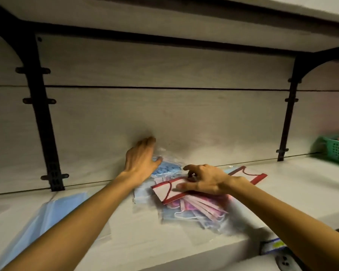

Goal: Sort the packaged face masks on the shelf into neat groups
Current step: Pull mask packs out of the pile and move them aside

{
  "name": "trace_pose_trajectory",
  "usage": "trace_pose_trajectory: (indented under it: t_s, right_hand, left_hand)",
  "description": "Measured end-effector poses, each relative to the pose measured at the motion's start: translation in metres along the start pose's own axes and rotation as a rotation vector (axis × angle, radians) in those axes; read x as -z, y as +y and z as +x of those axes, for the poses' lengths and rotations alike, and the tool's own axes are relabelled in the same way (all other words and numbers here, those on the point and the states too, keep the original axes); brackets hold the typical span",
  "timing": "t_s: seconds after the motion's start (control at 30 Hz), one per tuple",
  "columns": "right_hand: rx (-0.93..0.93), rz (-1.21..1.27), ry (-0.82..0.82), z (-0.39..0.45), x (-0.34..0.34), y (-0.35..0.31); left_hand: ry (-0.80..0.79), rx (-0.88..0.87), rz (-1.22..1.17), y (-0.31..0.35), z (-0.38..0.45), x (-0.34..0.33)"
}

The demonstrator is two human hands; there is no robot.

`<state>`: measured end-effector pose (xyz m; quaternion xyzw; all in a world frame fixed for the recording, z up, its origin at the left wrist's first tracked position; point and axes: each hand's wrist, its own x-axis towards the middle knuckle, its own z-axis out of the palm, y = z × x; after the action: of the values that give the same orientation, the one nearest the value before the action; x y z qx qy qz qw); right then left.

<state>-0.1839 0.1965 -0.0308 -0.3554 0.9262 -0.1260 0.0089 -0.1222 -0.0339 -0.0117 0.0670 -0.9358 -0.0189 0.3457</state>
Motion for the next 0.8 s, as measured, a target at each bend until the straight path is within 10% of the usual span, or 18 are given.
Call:
trace_pose_trajectory:
  t_s: [0.53, 0.8]
  right_hand:
    - [0.406, -0.033, 0.275, 0.022, -0.012, 0.023]
    - [0.28, 0.645, 0.476, 0.017, -0.003, -0.003]
  left_hand:
    - [0.129, 0.428, -0.266, -0.025, -0.059, 0.036]
    - [0.307, 0.659, -0.551, -0.039, -0.087, 0.08]
